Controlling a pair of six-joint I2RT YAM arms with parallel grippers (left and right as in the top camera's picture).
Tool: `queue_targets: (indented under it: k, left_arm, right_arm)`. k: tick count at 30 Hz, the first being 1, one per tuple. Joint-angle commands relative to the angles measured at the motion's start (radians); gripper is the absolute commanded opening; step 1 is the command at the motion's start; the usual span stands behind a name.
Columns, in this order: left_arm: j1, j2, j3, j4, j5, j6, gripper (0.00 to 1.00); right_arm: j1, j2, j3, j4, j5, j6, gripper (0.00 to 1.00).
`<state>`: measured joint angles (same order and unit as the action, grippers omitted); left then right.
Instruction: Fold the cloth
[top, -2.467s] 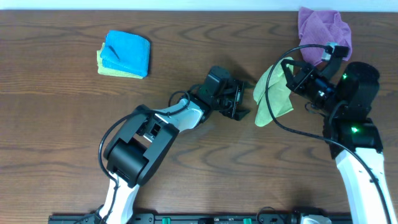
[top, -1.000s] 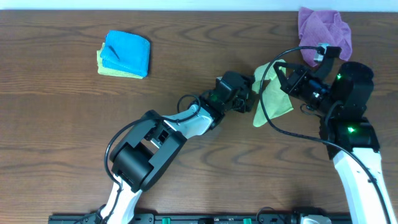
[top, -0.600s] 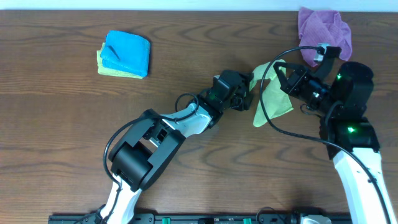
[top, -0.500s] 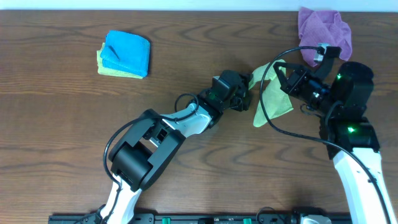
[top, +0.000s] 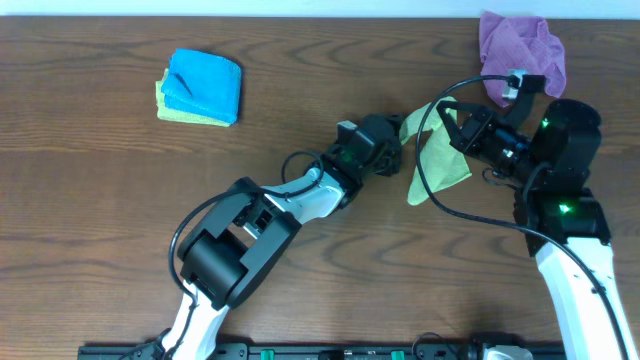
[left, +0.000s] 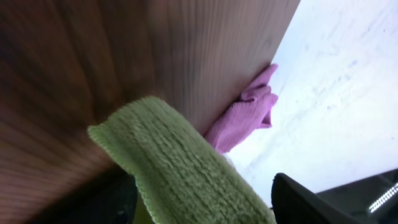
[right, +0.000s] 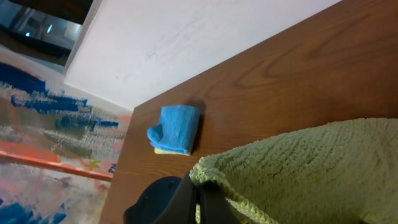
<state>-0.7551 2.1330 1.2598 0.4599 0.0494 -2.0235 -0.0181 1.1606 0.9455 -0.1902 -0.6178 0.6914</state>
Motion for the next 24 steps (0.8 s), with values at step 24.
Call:
queue_targets:
  k: [24]
  left_arm:
    - [-0.015,0.084,0.100,0.009,0.066,-0.061,0.50]
  right_arm:
    - [0.006,-0.018,0.017,-0.005,-0.031,-0.011,0.01]
